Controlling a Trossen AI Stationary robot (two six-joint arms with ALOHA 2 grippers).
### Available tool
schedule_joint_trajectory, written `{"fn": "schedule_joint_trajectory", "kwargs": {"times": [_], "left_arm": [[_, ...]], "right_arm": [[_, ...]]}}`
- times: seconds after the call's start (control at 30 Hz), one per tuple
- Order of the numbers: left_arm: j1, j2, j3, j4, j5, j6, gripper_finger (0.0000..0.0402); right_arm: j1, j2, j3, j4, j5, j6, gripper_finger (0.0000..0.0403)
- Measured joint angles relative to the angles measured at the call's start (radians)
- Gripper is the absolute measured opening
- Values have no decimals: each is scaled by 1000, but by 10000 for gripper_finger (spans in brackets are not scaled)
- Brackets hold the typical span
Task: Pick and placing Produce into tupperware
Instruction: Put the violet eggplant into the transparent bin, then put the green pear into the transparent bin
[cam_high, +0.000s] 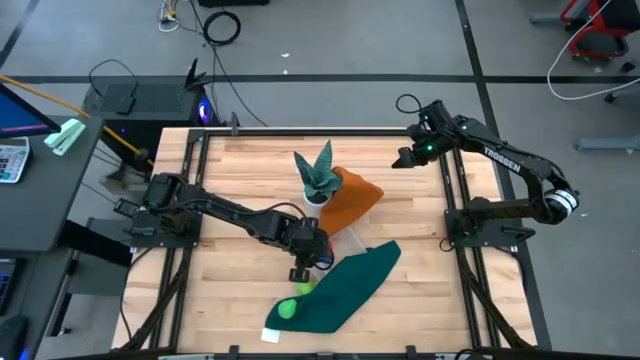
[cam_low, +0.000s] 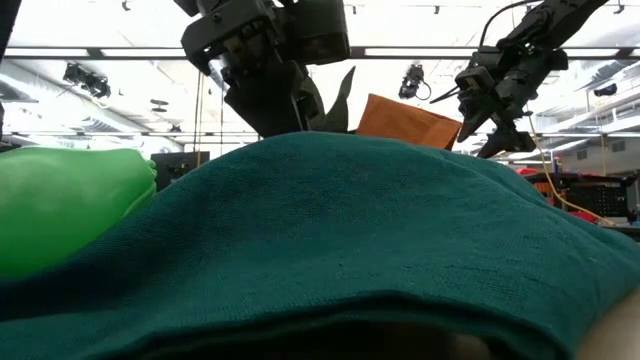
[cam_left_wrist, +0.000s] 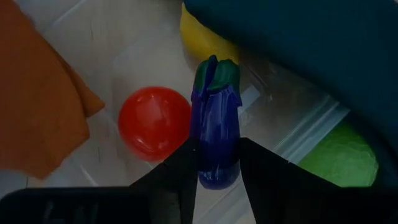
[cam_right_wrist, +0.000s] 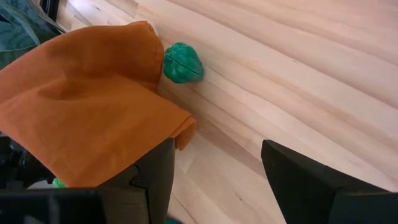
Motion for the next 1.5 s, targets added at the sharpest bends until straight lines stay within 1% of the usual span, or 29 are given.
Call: {"fn": "schedule_joint_trajectory", "kwargs": {"times": [0.17, 0.57, 0.83, 0.97, 1.03, 1.17, 1.27, 1.4, 1.5], "left_arm": [[0, 0, 0, 1, 0, -1, 128], [1, 0, 0, 0, 18, -18, 162], [2, -21, 0, -1, 17, -56, 150], [3, -77, 2, -12, 10, -94, 143], [3, -108, 16, -51, -4, -126, 139], [3, -164, 63, -120, -16, -223, 136], [2, -196, 89, -163, -13, -385, 135], [-1, -224, 116, -183, 40, -614, 142], [-25, -234, 121, -180, 94, -718, 151]], "right_arm": [[0, 0, 0, -1, 0, 0, 202], [0, 0, 0, -2, 0, 1, 202], [0, 0, 0, -2, 0, 1, 202], [0, 0, 0, -3, 0, 0, 202], [0, -2, 0, -3, 0, -1, 202], [0, -10, 0, -9, 0, -10, 202], [0, -24, 0, -9, 0, -19, 202], [0, -52, 0, -11, 0, -33, 202], [0, -73, 0, -21, 0, -51, 202]]}}
